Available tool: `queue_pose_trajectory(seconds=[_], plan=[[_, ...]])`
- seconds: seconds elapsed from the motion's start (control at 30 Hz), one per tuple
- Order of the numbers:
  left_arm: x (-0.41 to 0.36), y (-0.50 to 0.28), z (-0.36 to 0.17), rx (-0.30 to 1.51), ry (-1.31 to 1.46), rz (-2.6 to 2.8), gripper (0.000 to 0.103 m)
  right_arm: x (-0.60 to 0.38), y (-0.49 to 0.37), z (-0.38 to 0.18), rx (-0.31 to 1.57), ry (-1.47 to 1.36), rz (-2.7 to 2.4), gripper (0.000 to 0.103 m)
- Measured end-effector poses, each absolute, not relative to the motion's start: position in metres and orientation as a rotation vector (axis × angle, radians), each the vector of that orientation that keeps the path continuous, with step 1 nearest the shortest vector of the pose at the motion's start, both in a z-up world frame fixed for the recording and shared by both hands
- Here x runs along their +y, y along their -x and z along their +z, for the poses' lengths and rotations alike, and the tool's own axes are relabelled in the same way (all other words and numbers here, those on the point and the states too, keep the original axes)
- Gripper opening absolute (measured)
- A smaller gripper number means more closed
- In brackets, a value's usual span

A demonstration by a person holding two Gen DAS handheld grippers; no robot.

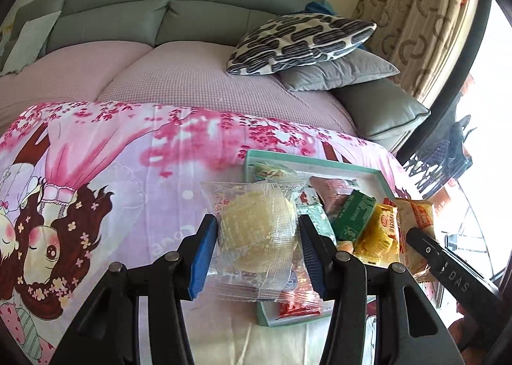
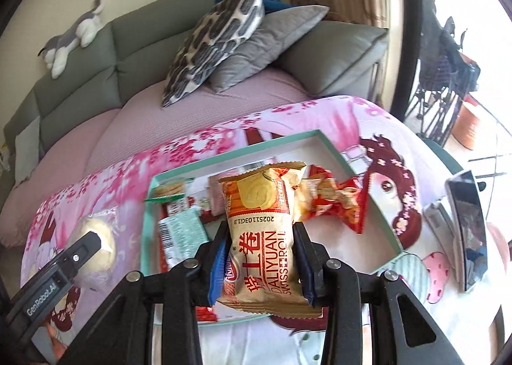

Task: Organize snacks
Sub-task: 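Carry the bun with the left tool while the right tool carries the swiss-roll packet over the tray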

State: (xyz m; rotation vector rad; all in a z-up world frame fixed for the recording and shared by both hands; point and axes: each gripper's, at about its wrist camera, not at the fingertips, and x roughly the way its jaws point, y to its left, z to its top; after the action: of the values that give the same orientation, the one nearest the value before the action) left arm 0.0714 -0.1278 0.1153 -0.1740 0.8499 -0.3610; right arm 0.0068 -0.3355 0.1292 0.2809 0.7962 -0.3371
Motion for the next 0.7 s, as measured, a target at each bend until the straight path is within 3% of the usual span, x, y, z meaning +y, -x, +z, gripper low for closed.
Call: queue_pose_trajectory(seconds=[0.37, 0.7], plan=[[-0.204, -0.056, 0.108, 0.856, 0.063, -0.459, 0.053, -0.390, 0.006, 0.117, 0.789, -0.343, -0.420, 0.040], [-0.223, -0.055, 0.090, 0.882, -0.016, -0.426, 0.053, -0.407, -0.006, 0.084, 0.844, -0.406, -0.410, 0.040]])
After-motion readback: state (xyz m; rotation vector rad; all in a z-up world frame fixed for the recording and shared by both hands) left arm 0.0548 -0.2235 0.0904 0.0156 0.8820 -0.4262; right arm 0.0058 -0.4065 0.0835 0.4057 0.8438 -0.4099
